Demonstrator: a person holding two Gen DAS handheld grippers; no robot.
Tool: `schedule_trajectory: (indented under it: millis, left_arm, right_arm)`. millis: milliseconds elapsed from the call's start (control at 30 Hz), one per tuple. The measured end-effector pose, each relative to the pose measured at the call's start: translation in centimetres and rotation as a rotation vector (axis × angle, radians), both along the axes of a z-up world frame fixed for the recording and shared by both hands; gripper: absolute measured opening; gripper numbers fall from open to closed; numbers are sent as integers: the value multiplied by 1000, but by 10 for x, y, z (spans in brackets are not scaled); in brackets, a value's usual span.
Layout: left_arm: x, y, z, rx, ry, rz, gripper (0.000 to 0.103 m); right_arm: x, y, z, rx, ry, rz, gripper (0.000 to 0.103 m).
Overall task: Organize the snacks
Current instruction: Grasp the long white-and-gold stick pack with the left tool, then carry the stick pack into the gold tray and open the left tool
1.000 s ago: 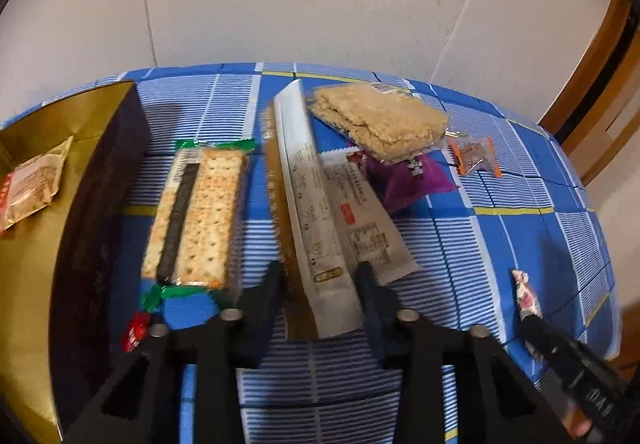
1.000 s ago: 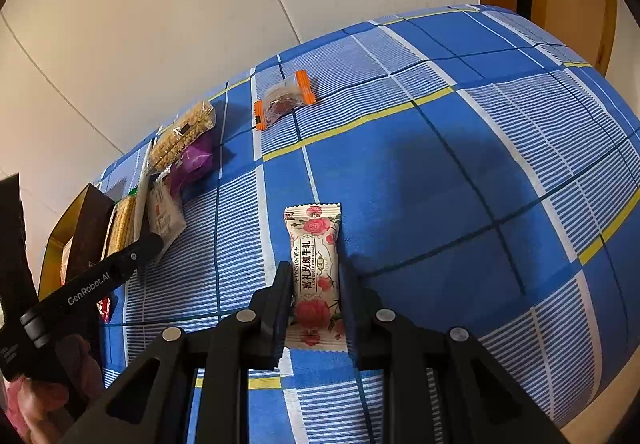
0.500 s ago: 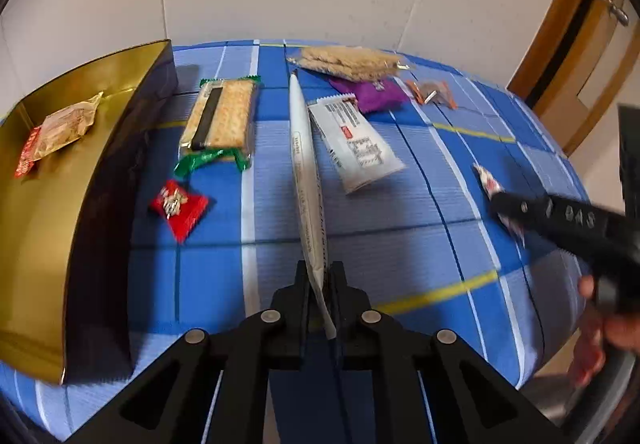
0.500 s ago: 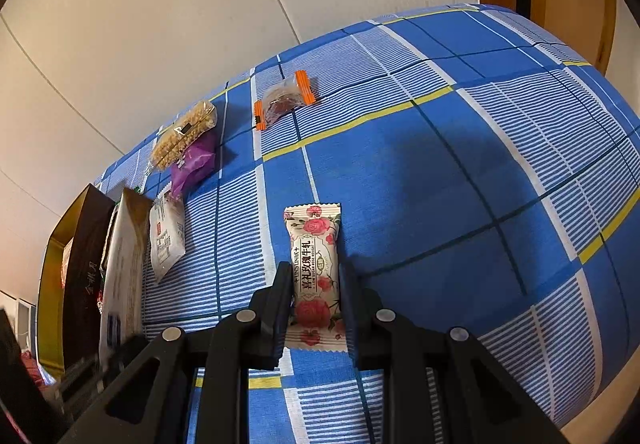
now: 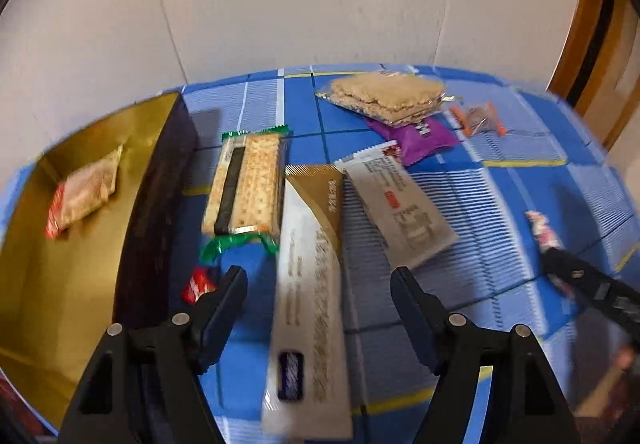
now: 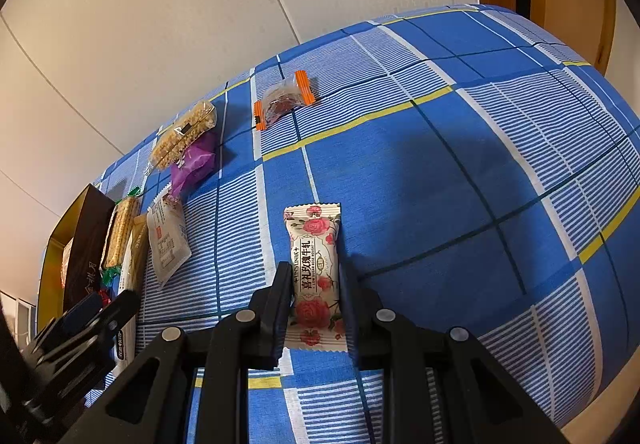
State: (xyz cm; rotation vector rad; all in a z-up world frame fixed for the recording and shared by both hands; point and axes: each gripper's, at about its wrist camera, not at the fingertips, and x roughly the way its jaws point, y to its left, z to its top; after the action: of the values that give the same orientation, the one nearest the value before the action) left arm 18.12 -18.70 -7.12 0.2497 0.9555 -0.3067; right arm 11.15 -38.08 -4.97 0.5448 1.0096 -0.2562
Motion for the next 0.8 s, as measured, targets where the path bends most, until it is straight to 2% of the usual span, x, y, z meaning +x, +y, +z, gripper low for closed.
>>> schedule_trajectory:
  millis: [33,133,267,600,800]
  left_arm:
    - [2,-2,-4,19,-5,-9,60]
    - [4,0,-8,21,-5,-34,36]
    - [-2,2,-7,18,-10,-73,31]
    - [-27,32,11,-132,3,-56,28]
    - [-34,46,26,-162,-28,-49,28]
  right_arm:
    - [0,-1,0,3,-1,-1,23]
    - [0,-1,0,8,-3,-2,23]
    - [-1,0,1,10,-3,-5,23]
    - [0,2,2,-16,1,0,23]
    - [0,3,2,-28,-1,3,23]
